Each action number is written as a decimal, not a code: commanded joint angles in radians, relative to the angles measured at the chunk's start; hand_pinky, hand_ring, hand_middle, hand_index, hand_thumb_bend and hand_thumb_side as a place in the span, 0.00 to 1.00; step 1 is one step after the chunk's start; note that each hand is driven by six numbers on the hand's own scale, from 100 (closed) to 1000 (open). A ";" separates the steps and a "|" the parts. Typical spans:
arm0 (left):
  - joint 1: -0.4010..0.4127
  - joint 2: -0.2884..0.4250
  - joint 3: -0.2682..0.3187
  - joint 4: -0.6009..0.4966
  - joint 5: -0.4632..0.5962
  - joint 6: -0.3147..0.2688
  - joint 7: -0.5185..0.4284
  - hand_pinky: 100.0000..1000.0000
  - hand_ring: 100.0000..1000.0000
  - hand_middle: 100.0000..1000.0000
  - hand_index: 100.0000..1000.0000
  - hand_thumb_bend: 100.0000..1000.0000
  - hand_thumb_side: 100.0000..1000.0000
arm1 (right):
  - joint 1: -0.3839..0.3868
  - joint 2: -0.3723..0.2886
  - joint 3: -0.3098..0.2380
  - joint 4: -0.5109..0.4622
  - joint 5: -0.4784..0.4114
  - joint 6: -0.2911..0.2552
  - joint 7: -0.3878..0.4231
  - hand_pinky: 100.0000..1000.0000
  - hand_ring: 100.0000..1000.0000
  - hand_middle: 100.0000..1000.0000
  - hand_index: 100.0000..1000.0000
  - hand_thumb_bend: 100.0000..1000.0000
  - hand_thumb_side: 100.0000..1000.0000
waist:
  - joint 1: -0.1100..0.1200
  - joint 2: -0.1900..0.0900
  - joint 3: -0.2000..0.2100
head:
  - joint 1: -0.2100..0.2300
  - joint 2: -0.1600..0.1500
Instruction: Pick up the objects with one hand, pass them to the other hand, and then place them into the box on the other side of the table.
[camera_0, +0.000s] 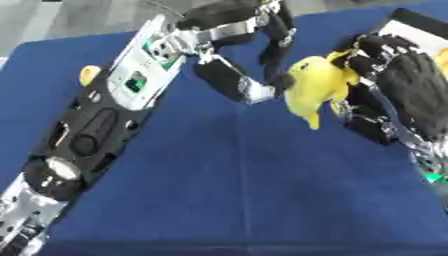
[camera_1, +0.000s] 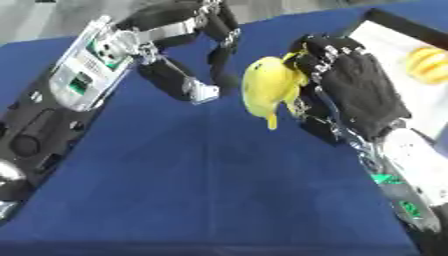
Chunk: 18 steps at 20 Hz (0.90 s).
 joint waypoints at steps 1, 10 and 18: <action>-0.012 0.038 0.031 -0.036 0.023 -0.144 -0.135 0.51 0.24 0.16 0.28 0.00 0.16 | -0.001 -0.040 -0.058 0.029 0.022 0.059 -0.029 0.65 0.70 0.65 0.14 0.00 0.00 | -0.003 -0.030 0.002 | -0.011 -0.003; 0.039 0.081 0.089 -0.113 0.087 -0.093 -0.104 0.51 0.24 0.16 0.27 0.00 0.16 | 0.011 -0.133 -0.205 0.174 0.011 0.219 -0.094 0.64 0.71 0.66 0.22 0.00 0.00 | 0.000 -0.031 0.013 | -0.073 -0.003; 0.063 0.095 0.105 -0.142 0.111 -0.075 -0.110 0.52 0.25 0.17 0.28 0.00 0.16 | -0.009 -0.250 -0.231 0.362 -0.067 0.295 0.029 0.77 0.82 0.81 0.99 0.00 0.03 | 0.000 -0.032 0.032 | -0.130 -0.003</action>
